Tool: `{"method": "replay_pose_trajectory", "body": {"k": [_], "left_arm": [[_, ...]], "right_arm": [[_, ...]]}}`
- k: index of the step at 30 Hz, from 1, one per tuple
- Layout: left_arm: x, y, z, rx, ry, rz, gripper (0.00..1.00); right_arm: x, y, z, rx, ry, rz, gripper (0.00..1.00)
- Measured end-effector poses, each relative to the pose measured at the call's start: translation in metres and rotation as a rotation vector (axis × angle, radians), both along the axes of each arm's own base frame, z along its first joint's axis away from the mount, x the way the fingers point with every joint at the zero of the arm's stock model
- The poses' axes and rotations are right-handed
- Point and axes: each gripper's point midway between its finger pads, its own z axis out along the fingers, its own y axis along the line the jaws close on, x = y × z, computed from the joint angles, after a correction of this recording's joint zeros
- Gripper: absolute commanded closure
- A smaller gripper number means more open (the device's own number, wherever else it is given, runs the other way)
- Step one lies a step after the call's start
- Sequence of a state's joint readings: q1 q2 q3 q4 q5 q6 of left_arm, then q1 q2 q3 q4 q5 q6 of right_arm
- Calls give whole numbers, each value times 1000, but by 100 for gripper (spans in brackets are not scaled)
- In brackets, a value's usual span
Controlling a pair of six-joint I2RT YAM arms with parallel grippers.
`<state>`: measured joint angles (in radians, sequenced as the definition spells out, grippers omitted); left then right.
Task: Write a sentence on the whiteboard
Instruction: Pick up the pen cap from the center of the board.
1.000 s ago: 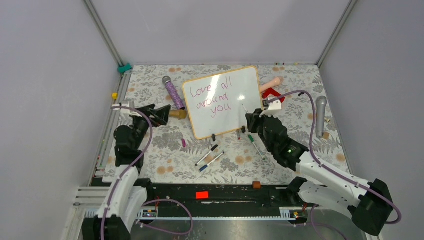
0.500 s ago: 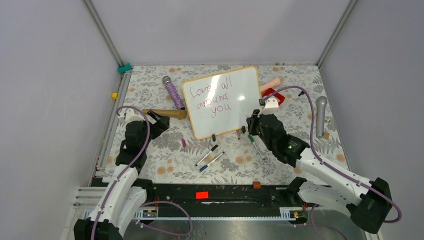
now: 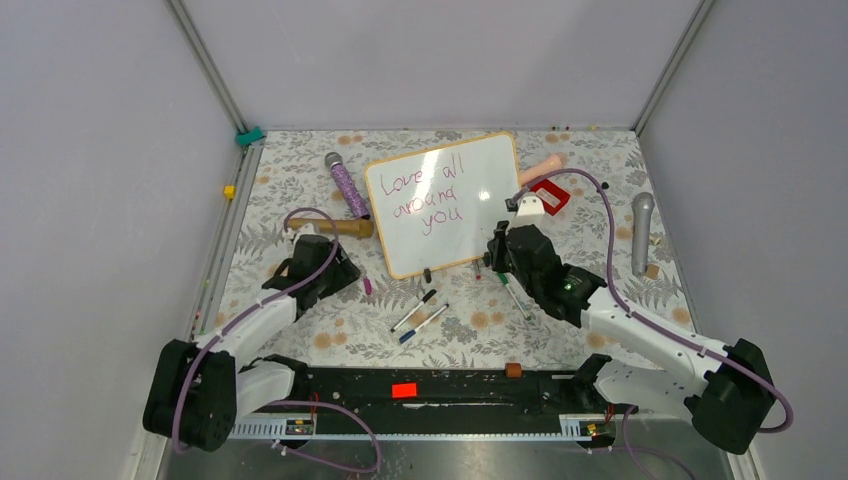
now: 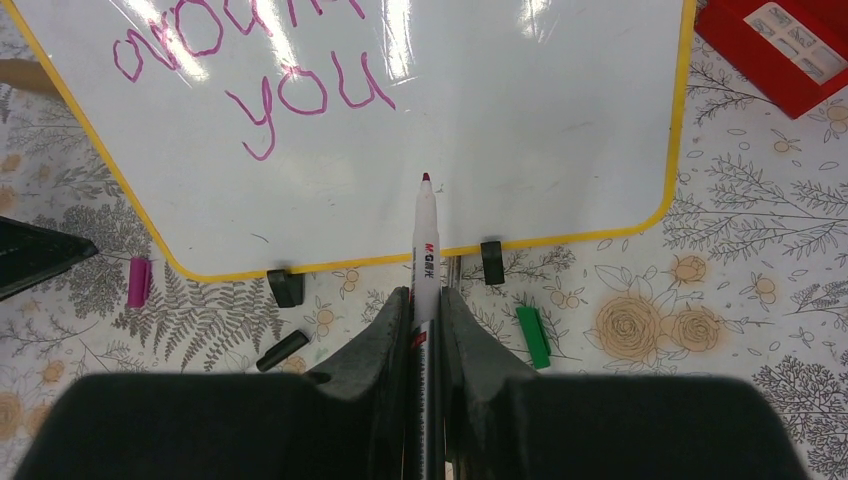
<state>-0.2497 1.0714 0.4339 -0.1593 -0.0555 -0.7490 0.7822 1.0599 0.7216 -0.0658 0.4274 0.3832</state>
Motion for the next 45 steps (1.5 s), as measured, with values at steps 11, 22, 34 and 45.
{"method": "replay_pose_trajectory", "body": {"k": [11,22,34,45], "left_arm": [[13,-34,0,118,56,-127,55],[22,-35,-30,209,227,-115,79],[27,-42,-28,176,202,-109,57],[7,-44,-30,181,202,-122,64]], "right_arm": [[2,2,6,35,-27,-3,100],[1,1,3,44,-34,-4,100],[1,2,4,58,-37,-7,100],[1,2,5,64,-37,-9,100]]}}
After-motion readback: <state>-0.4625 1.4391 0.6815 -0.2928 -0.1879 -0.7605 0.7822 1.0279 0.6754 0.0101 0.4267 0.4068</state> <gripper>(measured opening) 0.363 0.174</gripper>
